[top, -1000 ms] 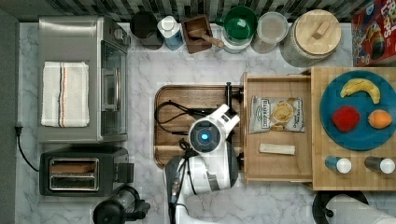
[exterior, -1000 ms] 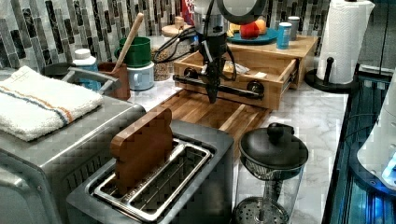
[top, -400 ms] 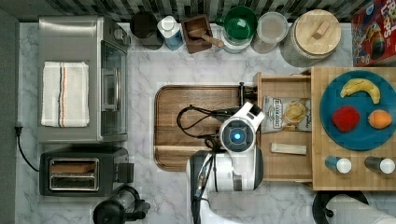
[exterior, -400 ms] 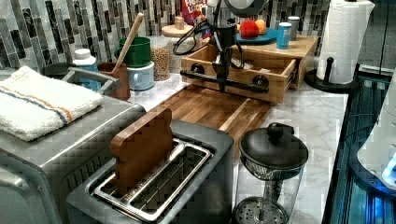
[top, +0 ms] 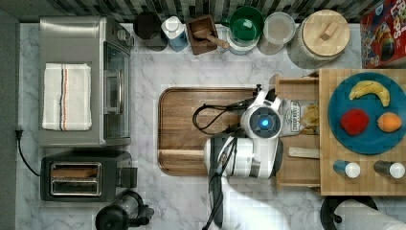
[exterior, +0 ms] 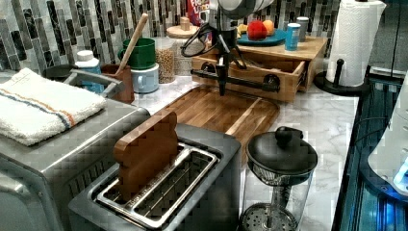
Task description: Close the drawer.
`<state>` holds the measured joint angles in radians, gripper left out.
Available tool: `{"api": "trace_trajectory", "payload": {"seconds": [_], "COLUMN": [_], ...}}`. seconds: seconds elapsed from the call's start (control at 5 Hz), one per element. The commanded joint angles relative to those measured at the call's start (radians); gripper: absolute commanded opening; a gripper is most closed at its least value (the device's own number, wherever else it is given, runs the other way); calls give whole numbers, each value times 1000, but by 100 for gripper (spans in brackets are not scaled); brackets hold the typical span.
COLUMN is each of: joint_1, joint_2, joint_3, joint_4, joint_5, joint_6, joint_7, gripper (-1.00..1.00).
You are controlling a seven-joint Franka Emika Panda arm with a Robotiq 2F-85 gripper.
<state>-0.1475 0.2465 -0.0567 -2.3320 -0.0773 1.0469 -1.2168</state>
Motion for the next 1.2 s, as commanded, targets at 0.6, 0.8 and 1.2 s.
{"api": "trace_trajectory", "payload": {"seconds": [0.6, 0.8, 1.2], "joint_1": [-138, -82, -135], "joint_2": [-72, -19, 20], "joint_3": [-198, -284, -259], "joint_4": [228, 273, 284], "joint_5": [-73, -3, -1], "joint_6": [-170, -154, -63], "joint_7": [-48, -143, -184], "gripper": [-100, -100, -100]}}
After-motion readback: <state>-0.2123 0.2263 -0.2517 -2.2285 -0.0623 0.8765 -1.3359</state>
